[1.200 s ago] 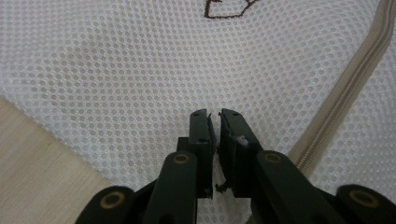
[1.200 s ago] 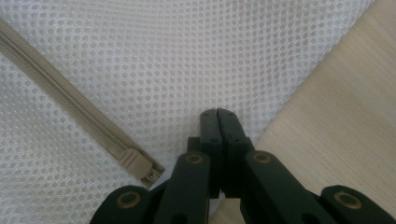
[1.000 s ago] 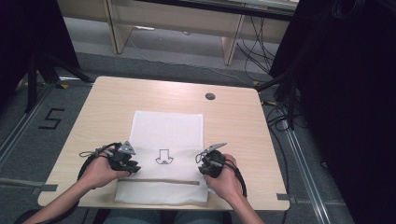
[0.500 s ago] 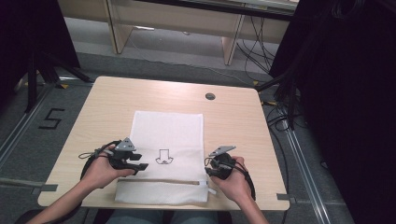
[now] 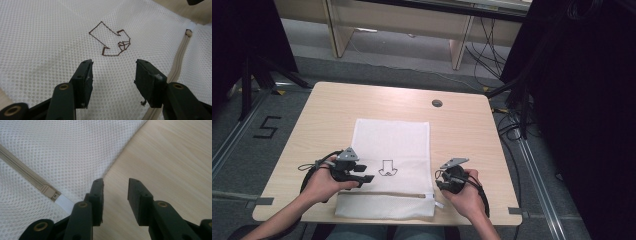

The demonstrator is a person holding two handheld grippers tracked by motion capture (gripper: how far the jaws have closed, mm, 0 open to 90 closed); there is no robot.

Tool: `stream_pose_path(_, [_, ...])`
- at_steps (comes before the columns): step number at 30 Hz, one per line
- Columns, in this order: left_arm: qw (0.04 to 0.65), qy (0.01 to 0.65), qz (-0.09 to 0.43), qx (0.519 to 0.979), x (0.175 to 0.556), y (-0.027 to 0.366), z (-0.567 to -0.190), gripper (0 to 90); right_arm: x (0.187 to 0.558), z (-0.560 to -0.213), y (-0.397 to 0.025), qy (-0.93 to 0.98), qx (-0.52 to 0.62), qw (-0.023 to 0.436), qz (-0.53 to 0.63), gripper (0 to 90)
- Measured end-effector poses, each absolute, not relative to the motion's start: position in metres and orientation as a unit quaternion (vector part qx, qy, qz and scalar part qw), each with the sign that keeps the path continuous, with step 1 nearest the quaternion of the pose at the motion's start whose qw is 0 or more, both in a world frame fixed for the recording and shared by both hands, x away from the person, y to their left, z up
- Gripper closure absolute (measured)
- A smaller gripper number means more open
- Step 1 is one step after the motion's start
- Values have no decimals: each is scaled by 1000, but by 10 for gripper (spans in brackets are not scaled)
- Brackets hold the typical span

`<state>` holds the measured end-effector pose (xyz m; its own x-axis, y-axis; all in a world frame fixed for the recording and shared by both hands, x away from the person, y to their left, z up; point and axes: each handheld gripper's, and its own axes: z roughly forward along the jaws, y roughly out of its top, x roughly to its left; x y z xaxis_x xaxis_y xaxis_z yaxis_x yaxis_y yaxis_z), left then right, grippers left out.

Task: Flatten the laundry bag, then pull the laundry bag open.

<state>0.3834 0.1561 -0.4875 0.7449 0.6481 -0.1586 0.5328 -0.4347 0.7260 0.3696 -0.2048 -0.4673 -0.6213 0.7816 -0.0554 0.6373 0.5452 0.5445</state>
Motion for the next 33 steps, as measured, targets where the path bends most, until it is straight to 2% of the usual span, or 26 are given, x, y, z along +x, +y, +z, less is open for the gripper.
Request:
stream_pose_path(7, [411,344,76,841,382,154,-487,489,368,-462,-201,867,421,123,237,788])
stream_pose_path(10, [415,342,73,840,382,150,-487,511,364,-461,-200,872,419,114,227,880])
stream_pose_path(20, [406,316,67,855,380,139,-488,567,361,-465,-191,877,423,63,220,900])
stream_pose_path(27, [408,305,67,858,381,134,-487,571,357,-469,-182,871,445,29,205,900])
stream_pose_path(33, [409,301,65,859,386,130,-488,575,360,-471,-176,873,442,29,204,900])
